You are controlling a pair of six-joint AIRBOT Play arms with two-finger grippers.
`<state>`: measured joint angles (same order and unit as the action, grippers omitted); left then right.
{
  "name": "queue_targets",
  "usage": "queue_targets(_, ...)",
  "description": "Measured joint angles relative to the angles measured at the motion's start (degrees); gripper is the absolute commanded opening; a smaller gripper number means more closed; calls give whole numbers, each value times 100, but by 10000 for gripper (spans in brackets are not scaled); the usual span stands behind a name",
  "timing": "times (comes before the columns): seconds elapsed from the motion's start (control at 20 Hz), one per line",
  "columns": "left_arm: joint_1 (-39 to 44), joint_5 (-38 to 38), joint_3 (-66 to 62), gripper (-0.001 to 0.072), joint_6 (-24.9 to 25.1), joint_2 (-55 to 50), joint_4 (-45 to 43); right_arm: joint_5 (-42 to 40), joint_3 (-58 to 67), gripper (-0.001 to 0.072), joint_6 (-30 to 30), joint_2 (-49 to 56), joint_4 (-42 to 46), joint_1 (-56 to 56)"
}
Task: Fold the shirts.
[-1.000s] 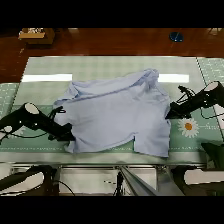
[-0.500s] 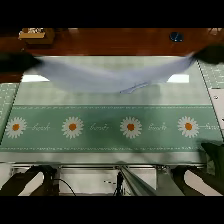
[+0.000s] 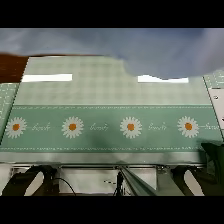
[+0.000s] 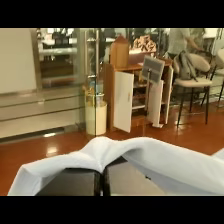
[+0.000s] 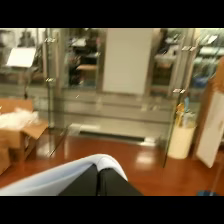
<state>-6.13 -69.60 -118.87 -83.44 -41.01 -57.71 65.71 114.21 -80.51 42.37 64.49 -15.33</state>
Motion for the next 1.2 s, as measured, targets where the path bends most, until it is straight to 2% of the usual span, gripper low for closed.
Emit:
queue_targets(0.2,0,-927,-192,23,-726,494,-116,769,177,26,-306,-560,629,0)
queue_targets(0.35,-7,-1961,-109,23,-1147,621,-221,1569,223,26,-398,-717,979,0)
queue_targets(0.45,-13,-2669,306,23,-1189,671,-431,2312,227,25,-356,-614,1298,4)
queue_targets(0.6,-17,-3152,1412,23,-1008,713,-654,3250,48,26,-334,-225,1537,120)
queue_targets(0.7,-20,-3132,2361,23,-817,713,-776,3589,-236,26,-334,225,1556,164)
queue_targets(0.9,-20,-2371,4026,24,-527,411,-914,3615,-776,26,-315,1502,1526,474)
queue_targets(1.05,-24,-1606,4581,24,-232,-343,-992,3036,-944,26,-212,2671,1655,1086)
queue_targets(1.2,-24,-787,4780,24,133,-1322,-999,2076,-1005,27,-162,3665,1932,1587)
